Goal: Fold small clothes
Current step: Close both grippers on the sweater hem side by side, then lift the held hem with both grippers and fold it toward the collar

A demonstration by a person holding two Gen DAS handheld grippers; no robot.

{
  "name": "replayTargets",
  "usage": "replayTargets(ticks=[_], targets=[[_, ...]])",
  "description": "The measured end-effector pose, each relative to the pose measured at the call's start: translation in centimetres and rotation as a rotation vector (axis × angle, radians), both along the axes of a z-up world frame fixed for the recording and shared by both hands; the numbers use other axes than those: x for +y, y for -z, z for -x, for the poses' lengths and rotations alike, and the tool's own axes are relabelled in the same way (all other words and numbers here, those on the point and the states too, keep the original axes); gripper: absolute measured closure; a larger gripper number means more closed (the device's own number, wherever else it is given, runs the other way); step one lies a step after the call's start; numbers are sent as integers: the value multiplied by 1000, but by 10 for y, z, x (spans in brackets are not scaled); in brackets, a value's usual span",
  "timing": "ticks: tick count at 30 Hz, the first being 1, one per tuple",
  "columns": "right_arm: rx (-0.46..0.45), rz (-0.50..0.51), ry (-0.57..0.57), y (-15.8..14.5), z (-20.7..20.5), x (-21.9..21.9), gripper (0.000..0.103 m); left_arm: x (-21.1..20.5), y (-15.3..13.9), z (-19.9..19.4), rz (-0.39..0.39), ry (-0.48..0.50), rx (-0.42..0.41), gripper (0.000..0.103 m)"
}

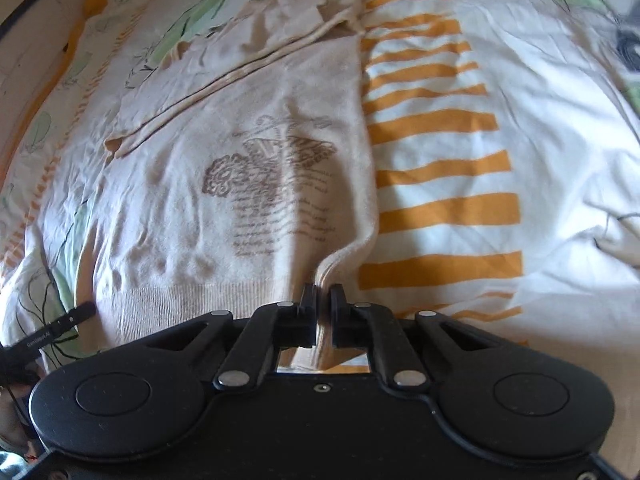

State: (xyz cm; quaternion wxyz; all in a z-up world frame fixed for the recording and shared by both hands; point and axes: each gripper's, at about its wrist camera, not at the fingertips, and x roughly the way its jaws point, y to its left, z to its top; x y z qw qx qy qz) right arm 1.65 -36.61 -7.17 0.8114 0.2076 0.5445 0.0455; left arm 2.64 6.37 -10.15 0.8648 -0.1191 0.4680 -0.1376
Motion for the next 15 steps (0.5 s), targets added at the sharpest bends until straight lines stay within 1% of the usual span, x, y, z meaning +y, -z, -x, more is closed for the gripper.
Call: replayTargets(ticks=[3,4,6,7,8,9,10,12,15], targets=[[9,-11,23,3,0,-5,89,-5,1,0,-15,-3,0,91],[14,-9,14,3,-2,-3,83,-6,1,0,-19,-1,-1,90],[33,-4,-7,6,-6,2,82,-8,2,-2,-14,13,-7,81],[42,0,-14,8,-8,3,82,-10,2,-3,-14,15,-8,81],[50,0,-20,10,-10,4,82,-11,2,-4,-17,18,-10,82],[58,-2,-25,12,-12,5,81,-12,1,-5,-17,30,-13,91],[62,-8,-26,13,-13,5,83,-11,1,-5,-6,43,-17,98],[44,-32,-20,11,-11,2,92,-8,-3,-3,26,36,-23,97],[-55,-157,57,-4,-5,-15,93,1,-15,-2,83,10,-41,97]])
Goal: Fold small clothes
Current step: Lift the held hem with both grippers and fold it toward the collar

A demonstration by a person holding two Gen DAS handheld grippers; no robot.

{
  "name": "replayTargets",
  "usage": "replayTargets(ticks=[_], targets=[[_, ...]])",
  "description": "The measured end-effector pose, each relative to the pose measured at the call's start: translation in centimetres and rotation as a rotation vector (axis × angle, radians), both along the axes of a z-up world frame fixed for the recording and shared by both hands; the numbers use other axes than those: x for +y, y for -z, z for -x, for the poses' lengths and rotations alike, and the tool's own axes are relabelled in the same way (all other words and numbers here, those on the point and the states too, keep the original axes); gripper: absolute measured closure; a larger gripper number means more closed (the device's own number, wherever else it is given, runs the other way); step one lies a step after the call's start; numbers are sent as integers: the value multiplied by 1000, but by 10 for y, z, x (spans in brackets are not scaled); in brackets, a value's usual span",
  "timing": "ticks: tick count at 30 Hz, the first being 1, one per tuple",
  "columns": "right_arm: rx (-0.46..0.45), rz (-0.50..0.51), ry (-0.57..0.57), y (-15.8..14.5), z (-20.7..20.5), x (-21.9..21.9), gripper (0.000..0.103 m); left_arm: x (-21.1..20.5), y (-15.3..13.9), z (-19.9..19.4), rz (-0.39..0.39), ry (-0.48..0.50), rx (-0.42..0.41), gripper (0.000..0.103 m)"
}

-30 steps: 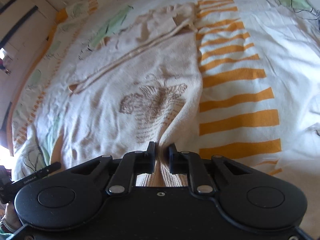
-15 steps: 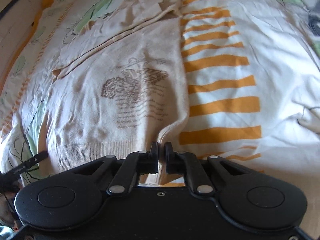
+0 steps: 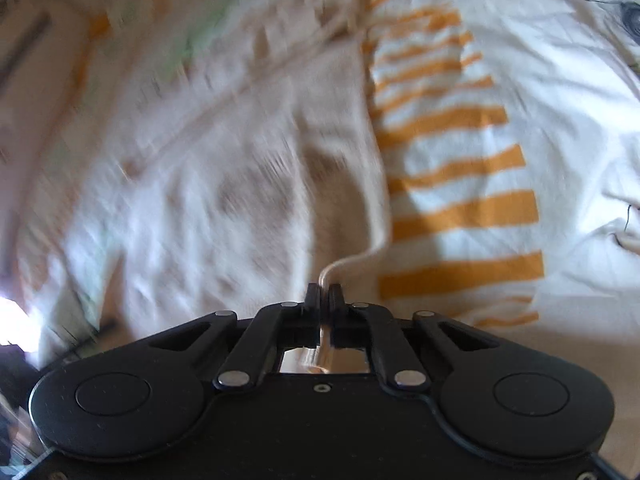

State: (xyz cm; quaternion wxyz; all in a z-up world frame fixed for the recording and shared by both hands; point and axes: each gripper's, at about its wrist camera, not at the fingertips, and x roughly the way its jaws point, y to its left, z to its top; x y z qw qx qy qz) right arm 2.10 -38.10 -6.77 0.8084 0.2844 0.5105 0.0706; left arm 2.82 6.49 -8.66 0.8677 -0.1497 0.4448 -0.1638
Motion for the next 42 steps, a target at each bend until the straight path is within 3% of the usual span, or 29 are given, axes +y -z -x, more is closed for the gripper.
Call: replayTargets(ticks=[3,7,16,23,32,34,36,38,40,42], targets=[[-125,-97,73,-20,-1,-17,93,10,-16,-8,75,-29,-9,97],[-247,-147,119,-43,-18,-29,93,13,-40,-27,103,-60,-76,97],[-403,-143,170,-74,-88,-36,93,11,-78,-96,176,-105,-184,97],[-437,-128,214,-67,-152,-41,93,4,-84,-153,165,-122,-222,97],[-403,-112,293,-32,-214,-55,95,6,-51,-218,168,-177,-115,97],[-384,-70,276,-30,-220,-52,88,7,-45,-226,156,-189,-101,97],[-370,-70,223,-27,-220,-43,87,8,-41,-230,160,-197,-91,97],[-351,-67,169,-24,-216,-30,77,8,-39,-233,158,-199,-88,97],[-352,-55,145,-21,-212,-20,45,7,-39,-233,147,-195,-86,97],[-353,-52,137,-18,-210,-11,36,6,-39,-233,146,-194,-87,97]])
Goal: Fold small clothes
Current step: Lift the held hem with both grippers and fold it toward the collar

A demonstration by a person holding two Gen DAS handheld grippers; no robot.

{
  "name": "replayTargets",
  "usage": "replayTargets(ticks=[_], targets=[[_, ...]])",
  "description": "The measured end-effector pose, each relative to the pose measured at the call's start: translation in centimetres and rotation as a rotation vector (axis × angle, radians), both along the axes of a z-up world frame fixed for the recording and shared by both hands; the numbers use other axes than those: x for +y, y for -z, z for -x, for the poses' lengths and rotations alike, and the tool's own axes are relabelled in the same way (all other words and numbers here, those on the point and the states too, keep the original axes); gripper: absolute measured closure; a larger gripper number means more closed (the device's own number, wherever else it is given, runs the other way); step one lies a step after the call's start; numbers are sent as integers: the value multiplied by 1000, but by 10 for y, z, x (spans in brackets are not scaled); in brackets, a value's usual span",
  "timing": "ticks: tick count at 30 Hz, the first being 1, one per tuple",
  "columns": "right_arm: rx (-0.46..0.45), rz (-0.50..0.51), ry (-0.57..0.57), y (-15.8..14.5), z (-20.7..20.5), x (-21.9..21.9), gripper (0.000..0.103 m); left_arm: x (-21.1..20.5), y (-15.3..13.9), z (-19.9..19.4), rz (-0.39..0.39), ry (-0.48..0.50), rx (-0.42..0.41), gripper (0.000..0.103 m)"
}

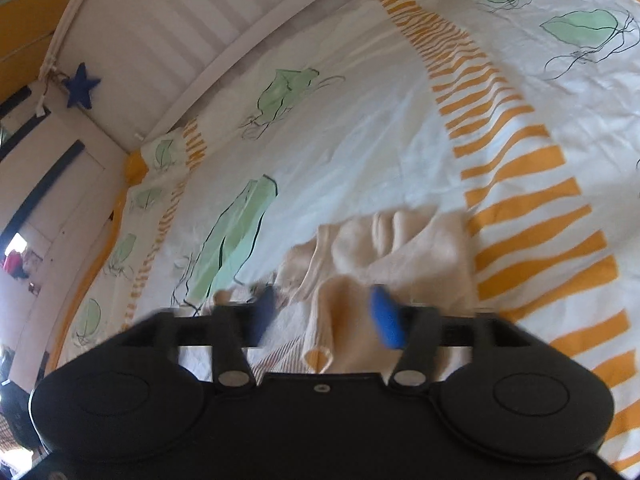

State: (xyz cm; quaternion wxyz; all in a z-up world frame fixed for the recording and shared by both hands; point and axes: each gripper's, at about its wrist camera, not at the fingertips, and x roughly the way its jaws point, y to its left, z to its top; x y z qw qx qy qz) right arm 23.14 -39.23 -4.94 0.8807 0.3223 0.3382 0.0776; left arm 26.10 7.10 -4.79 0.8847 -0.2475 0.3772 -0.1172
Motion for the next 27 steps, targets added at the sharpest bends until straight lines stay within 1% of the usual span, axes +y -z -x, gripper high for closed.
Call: replayTargets(ticks=[3,5,6,7,8,9,10,12,13,16,18,20,22,25,27], targets=[[22,-3,-12,5,-6,9,36,-1,-1,-1,-6,2,-6,97],[46,-3,-12,10,-11,13,38,-2,-1,-1,-10,3,-10,97],[55,-13,-17,13,-12,14,50,-3,-2,0,-13,5,-11,97],[66,-31,-18,17,-13,14,90,-3,-1,1,-16,6,-13,97],[76,-44,-6,19,-12,13,88,-4,-1,2,-19,7,-14,97],[63,-52,18,19,-6,11,92,-4,-1,5,-22,7,-15,97],[41,-71,37,16,1,9,92,-3,-1,8,-22,6,-14,97],[-29,-158,97,5,25,-2,92,1,-5,16,-11,0,-9,97],[-74,-184,121,-4,37,-7,92,3,-8,21,-4,0,-9,97],[-165,-169,159,-35,52,-17,92,6,-21,25,25,11,-42,97],[-191,-167,162,-46,44,-21,92,4,-26,17,41,18,-57,97],[-196,-127,171,-50,27,-23,92,1,-25,5,43,12,-57,97],[-172,-109,178,-46,5,-23,92,-5,-17,-10,25,13,-43,97],[-99,-65,190,-30,-28,-23,92,-12,-3,-29,-2,19,-8,97],[-59,-44,195,-16,-42,-22,92,-13,6,-39,-11,20,11,97]])
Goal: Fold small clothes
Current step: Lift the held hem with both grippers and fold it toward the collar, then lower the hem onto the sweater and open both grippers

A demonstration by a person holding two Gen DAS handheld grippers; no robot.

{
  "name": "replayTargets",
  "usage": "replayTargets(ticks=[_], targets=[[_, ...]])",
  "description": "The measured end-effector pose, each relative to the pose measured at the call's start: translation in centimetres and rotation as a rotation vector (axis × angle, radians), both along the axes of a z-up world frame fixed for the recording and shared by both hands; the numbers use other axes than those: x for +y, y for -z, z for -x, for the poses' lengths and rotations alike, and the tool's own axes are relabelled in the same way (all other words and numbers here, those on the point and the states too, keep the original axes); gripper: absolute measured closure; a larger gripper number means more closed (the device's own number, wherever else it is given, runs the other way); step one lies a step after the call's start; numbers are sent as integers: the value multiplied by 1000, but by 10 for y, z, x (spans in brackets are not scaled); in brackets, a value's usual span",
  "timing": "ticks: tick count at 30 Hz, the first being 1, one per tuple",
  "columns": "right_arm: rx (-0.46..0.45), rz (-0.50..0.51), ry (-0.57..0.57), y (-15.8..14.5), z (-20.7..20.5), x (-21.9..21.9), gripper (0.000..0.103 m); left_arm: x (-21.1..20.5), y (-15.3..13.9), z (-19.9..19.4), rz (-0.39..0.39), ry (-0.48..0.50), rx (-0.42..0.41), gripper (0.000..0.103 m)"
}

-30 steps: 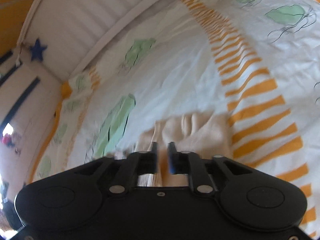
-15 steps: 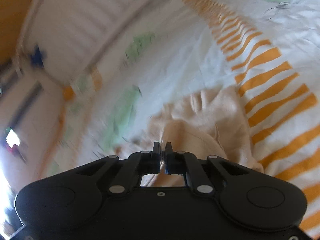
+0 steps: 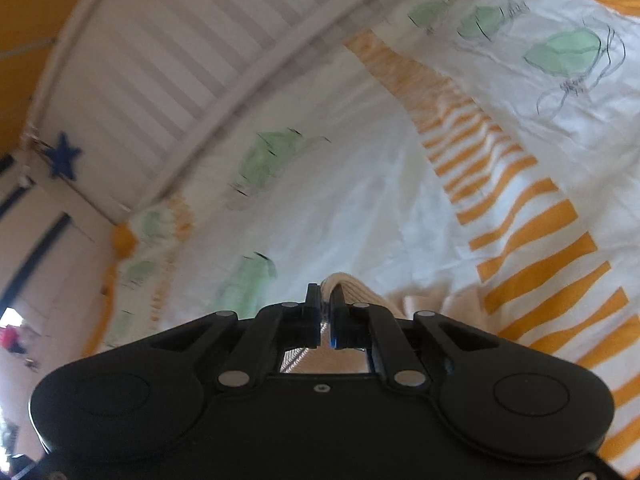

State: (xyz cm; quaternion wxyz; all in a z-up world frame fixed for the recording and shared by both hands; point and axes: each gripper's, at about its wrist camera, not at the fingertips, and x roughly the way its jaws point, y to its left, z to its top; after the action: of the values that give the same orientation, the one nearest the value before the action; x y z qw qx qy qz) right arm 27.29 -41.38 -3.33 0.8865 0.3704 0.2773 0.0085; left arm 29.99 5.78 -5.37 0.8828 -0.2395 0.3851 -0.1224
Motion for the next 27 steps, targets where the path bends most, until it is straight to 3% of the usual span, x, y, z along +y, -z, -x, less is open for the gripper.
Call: replayTargets(ticks=[8,15,20,24,27], targets=[[79,48,1,30,-22,7,91,2,17,-19,-40,-22,43,94],[103,79,-3,36,-31,12,89,7,17,-28,-159,-101,27,93],[103,102,-1,37,-37,13,85,12,12,-32,-207,-112,30,91],[100,111,-1,35,-41,12,85,11,8,-31,-234,-111,23,82],[96,115,2,33,-45,11,85,9,7,-31,-243,-101,20,82]])
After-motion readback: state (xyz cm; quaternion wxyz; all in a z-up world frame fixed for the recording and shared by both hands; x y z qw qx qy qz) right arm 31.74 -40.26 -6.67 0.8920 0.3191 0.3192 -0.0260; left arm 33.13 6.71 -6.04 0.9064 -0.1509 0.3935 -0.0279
